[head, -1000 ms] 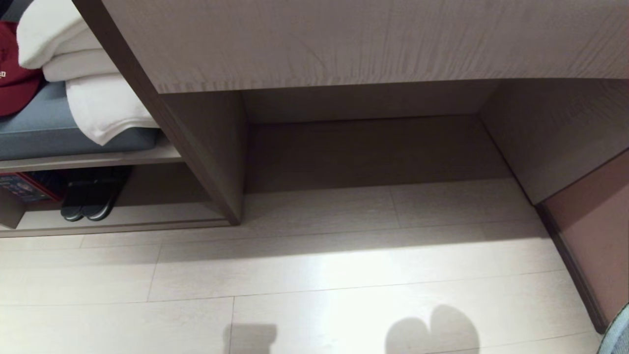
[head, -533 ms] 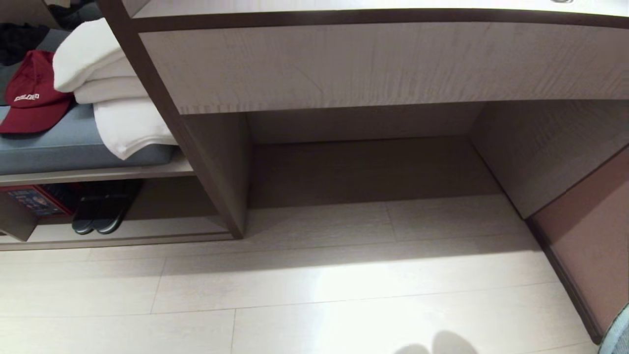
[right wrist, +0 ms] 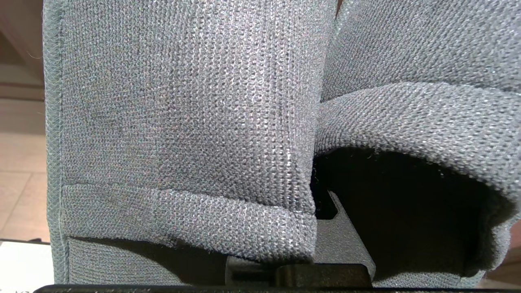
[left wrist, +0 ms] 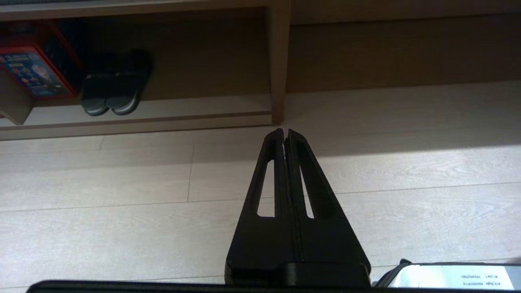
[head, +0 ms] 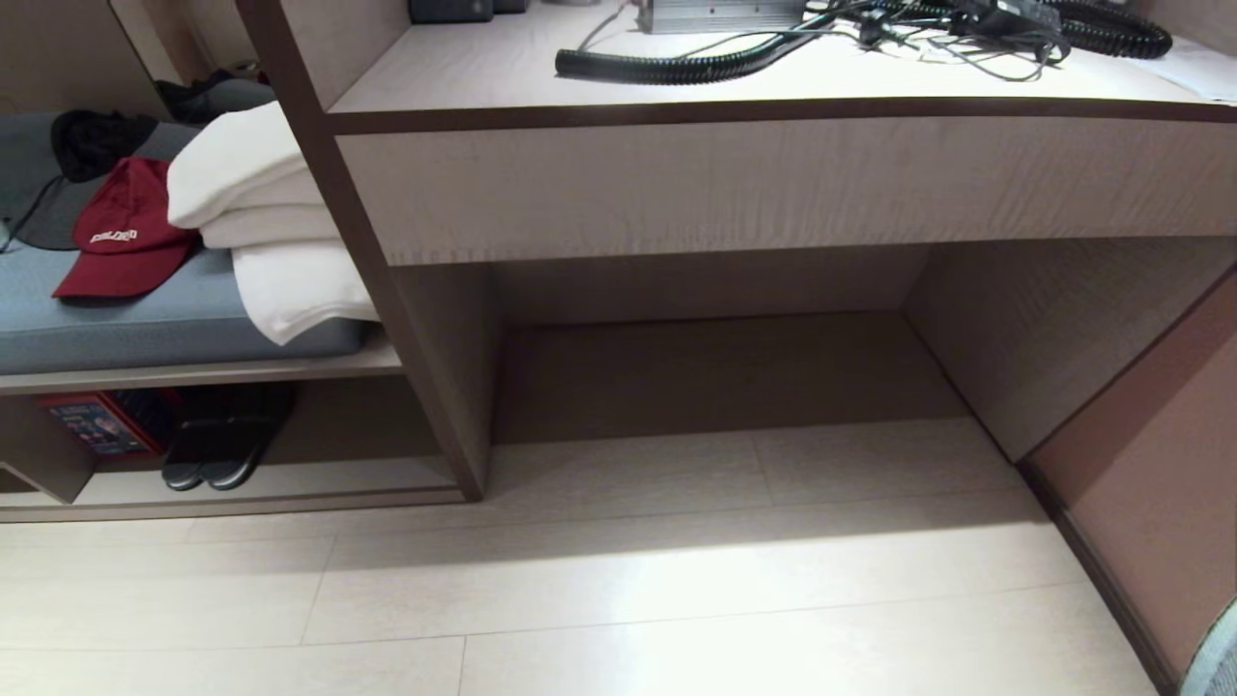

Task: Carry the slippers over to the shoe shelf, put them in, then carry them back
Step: Place the slippers into the shoe cabinet

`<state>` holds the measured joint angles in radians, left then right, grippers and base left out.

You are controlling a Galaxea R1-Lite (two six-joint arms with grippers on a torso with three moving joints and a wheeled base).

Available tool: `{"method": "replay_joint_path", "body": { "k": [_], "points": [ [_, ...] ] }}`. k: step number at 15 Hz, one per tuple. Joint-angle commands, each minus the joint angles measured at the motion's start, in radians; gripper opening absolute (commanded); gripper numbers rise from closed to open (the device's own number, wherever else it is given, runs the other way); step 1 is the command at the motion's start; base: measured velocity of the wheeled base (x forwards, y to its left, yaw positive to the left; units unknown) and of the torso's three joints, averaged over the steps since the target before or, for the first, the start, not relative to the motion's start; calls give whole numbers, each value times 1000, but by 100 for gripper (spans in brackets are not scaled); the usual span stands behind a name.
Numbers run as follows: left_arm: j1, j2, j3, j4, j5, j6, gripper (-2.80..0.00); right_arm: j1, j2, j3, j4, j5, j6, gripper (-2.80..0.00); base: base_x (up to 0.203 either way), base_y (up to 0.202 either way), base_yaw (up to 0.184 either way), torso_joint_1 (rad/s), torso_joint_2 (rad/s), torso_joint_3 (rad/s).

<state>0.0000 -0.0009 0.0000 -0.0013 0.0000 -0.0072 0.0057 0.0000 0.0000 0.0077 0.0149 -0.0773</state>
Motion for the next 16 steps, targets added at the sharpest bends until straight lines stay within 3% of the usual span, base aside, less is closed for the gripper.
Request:
{"method": "replay_joint_path", "body": {
  "k": [1, 16],
  "points": [
    [1, 1, 0, 0, 0, 0, -280, 0, 2, 0, 0, 0, -1, -280, 0, 0, 0, 7, 2, 212],
    [0, 1, 0, 0, 0, 0, -280, 0, 2, 0, 0, 0, -1, -280, 0, 0, 0, 3, 1, 200]
  ]
}}
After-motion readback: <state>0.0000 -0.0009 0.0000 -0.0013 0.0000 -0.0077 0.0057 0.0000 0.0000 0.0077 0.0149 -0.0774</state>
